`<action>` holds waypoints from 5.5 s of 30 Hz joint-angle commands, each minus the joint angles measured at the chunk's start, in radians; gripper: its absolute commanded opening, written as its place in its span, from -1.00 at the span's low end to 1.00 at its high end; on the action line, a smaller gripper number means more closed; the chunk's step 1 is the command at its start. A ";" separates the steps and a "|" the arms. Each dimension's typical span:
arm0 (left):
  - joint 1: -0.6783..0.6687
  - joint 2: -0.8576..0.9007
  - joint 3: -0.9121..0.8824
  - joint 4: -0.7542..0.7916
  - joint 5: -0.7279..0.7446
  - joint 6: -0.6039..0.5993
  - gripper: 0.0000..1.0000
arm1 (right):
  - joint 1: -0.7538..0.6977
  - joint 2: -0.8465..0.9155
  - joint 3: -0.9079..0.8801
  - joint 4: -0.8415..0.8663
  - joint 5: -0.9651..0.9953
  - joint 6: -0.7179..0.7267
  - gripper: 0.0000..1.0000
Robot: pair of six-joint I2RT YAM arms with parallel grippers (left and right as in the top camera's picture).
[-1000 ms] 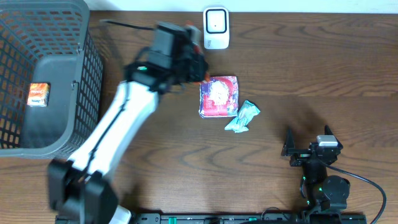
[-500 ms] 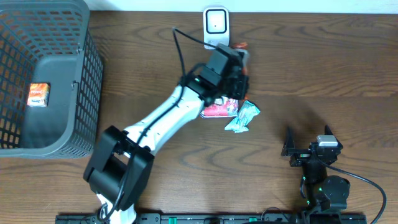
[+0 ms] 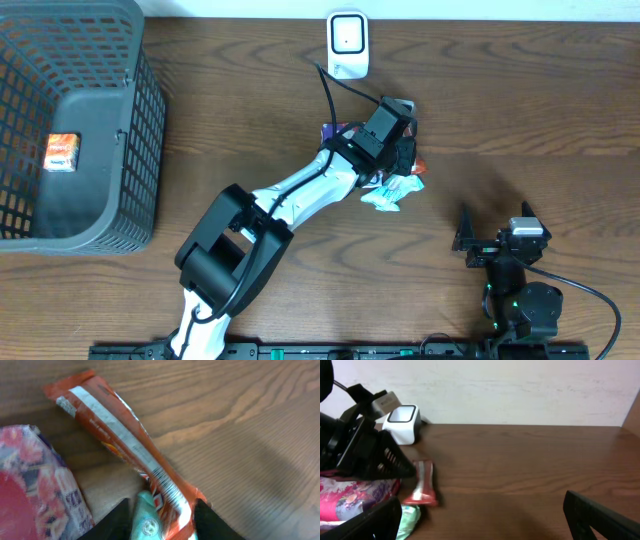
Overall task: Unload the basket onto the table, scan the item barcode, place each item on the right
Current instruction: 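Carry the snack bar beside the pink pack and release it, then reach into the basket and grasp the small orange box with left gripper, then carry the orange box out and place it left of the pink pack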
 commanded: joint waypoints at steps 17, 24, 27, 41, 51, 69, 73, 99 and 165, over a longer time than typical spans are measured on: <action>0.245 -0.495 0.003 0.031 0.020 0.084 0.20 | 0.004 -0.005 -0.004 -0.001 0.005 -0.008 0.98; 0.592 -0.713 0.003 0.019 0.019 0.082 0.54 | 0.004 -0.005 -0.004 -0.001 0.005 -0.008 0.99; 0.768 -0.753 0.003 0.000 0.002 0.106 0.56 | 0.004 -0.005 -0.004 -0.001 0.005 -0.008 0.99; 1.298 -0.595 0.003 -0.248 -0.052 0.548 0.64 | 0.004 -0.005 -0.004 0.000 0.005 -0.008 0.98; 1.318 -0.385 -0.021 -0.396 -0.257 0.895 0.64 | 0.004 -0.005 -0.004 -0.001 0.005 -0.008 0.98; 1.294 -0.051 -0.030 -0.284 -0.306 1.030 0.50 | 0.004 -0.005 -0.004 0.000 0.005 -0.008 0.99; 1.293 -0.014 -0.030 -0.243 -0.306 1.037 0.40 | 0.004 -0.005 -0.004 0.000 0.005 -0.008 0.98; 1.250 -0.498 0.005 -0.072 -0.158 0.404 -0.85 | 0.004 -0.005 -0.004 -0.001 0.005 -0.008 0.98; 0.402 -0.345 0.082 -0.553 -0.093 0.089 0.96 | 0.004 -0.005 -0.004 -0.001 0.005 -0.008 0.99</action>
